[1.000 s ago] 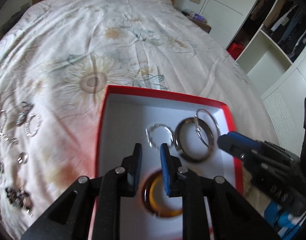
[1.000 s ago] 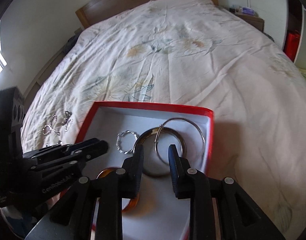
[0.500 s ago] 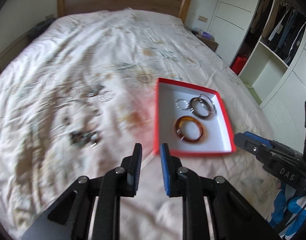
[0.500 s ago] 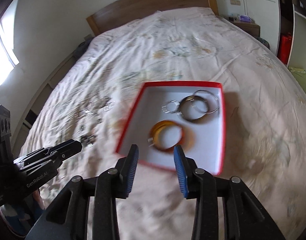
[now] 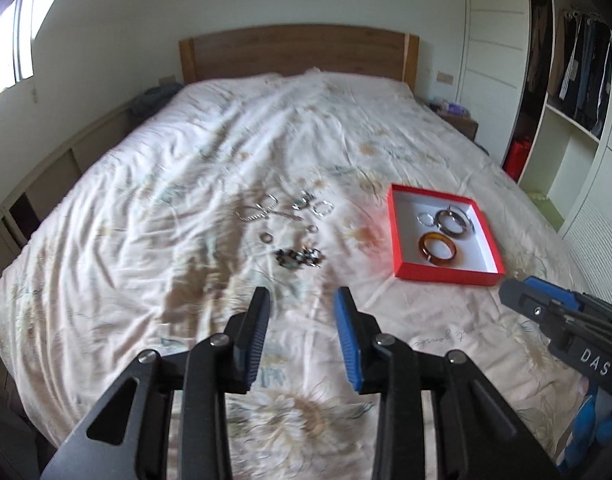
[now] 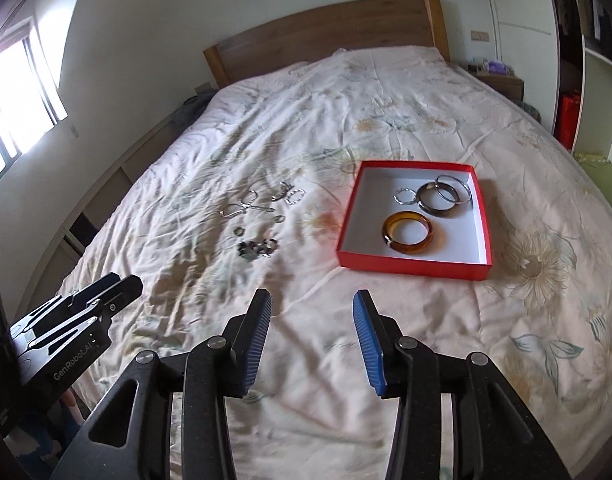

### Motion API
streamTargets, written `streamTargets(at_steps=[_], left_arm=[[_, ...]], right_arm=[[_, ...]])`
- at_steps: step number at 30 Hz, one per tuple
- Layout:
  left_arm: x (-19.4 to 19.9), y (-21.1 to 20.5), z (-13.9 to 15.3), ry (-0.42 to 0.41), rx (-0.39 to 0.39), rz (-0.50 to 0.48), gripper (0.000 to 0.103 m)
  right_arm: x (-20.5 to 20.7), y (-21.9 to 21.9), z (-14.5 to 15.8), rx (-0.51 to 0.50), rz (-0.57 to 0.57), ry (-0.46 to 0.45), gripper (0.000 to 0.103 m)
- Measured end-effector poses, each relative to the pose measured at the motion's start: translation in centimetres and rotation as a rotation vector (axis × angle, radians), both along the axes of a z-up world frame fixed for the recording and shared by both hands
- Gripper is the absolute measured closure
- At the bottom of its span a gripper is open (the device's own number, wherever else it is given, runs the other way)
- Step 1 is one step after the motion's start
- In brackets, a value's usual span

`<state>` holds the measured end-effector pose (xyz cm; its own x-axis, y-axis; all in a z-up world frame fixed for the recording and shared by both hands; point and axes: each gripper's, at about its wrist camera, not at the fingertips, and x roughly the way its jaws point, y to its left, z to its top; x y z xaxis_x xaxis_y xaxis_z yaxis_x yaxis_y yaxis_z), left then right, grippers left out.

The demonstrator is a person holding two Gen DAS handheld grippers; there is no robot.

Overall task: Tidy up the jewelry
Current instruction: 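Withdraw both open tools from the red box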

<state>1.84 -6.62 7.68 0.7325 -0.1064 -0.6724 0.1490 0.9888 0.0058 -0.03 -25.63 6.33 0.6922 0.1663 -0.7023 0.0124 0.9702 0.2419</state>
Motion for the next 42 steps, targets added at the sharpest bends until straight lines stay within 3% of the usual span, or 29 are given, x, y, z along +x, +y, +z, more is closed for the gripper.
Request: streamTargets(at_steps=[8, 24, 33, 42], left_arm=[[-3.4, 2.6, 1.4, -0.058, -0.028, 0.010, 0.071], [-8.1, 5.9, 3.8, -0.148, -0.070, 0.052, 0.071], [-9.2, 6.7, 4.6, -0.181, -0.078, 0.073, 0.071], [-8.7, 6.6, 4.2, -0.161, -0.074, 0.075, 0.071]], right_arm=[[-3.1, 4.1, 2.4, -0.059, 0.035, -0.062, 0.058], [-7.6, 7.5, 5.2, -0.127, 0.066, -0.158, 0.057], [-8.6, 8.2, 6.2, -0.142, 0.084, -0.220, 0.057], [-7.6, 8.5, 5.3, -0.152, 0.100, -0.208, 0.057]])
